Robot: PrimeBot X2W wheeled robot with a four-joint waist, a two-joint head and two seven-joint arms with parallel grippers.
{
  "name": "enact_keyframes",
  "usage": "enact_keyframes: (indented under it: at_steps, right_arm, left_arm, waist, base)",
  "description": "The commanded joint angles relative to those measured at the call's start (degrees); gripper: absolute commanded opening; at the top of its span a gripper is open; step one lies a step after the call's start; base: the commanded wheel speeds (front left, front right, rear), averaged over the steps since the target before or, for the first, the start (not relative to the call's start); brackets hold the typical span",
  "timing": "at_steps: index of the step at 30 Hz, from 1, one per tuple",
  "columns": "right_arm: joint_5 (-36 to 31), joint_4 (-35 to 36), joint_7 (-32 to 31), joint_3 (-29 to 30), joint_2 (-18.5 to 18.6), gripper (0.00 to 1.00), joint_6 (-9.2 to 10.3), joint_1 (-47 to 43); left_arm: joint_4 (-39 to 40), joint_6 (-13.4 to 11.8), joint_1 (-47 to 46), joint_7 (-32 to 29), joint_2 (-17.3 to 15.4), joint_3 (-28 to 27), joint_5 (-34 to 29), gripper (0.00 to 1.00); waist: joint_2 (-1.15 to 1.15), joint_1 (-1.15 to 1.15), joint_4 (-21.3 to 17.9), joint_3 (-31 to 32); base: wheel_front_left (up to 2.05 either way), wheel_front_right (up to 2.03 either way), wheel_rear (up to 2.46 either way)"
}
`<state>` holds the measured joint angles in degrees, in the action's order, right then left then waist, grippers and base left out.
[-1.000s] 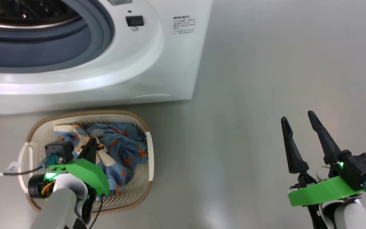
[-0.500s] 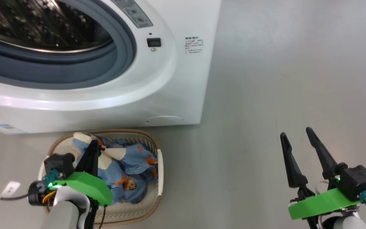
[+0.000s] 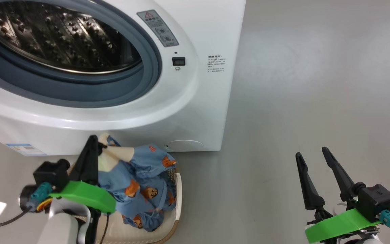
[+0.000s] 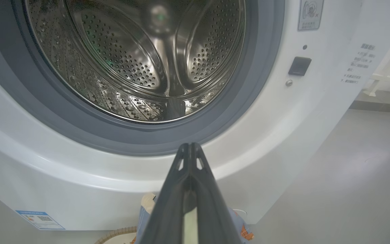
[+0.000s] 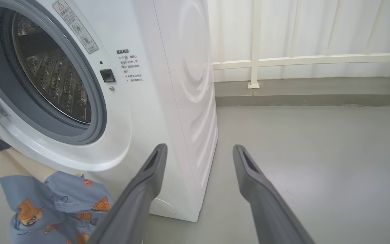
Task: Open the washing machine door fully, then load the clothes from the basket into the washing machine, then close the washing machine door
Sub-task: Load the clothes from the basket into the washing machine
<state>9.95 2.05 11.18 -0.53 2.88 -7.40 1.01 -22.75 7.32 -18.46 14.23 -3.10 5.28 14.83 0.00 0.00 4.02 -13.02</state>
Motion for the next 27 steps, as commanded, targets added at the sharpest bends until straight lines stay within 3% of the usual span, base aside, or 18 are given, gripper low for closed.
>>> enact_keyframes:
  at_steps: [1, 9, 16, 22, 27]
  right_arm:
    - [0.61, 1.16, 0.12, -1.52, 0.0, 1.0, -0.09, -0.1]
    - [0.76, 1.32, 0.13, -2.02, -0.01, 1.0, -0.09, -0.6]
    - [0.86, 1.57, 0.33, -2.48, -0.01, 1.0, -0.09, -0.3]
    - [0.57, 2.0, 0.47, -2.6, -0.01, 1.0, -0.09, 0.58]
    - [0.22, 2.6, 0.56, -2.51, -0.01, 1.0, -0.09, 1.76]
  left_arm:
    - [2.85, -0.06, -0.19, 0.76, -1.42, -2.35, -0.77, 0.0]
    - [7.62, -0.26, -1.35, 0.76, -1.83, -4.07, -1.4, 0.0]
    - [7.17, -0.33, -3.4, 0.69, -3.13, -4.75, -1.24, 0.0]
    - [4.64, -0.26, -9.15, -0.44, -5.62, -5.79, -0.17, 0.0]
    - [1.74, -0.19, -16.81, -2.4, -9.54, -6.82, -0.01, 0.0]
  waist:
    - [0.0, 0.0, 0.12, 0.55]
    - [0.0, 0.0, -0.34, 0.92]
    - [0.0, 0.0, -1.89, -1.7]
    - [0.0, 0.0, -3.53, -5.84]
    - [0.0, 0.0, -4.73, -10.26]
  base:
    - [0.0, 0.0, 0.0]
    - [0.0, 0.0, 0.0]
    - [0.0, 0.0, 0.0]
    - [0.0, 0.0, 0.0]
    - [0.0, 0.0, 0.0]
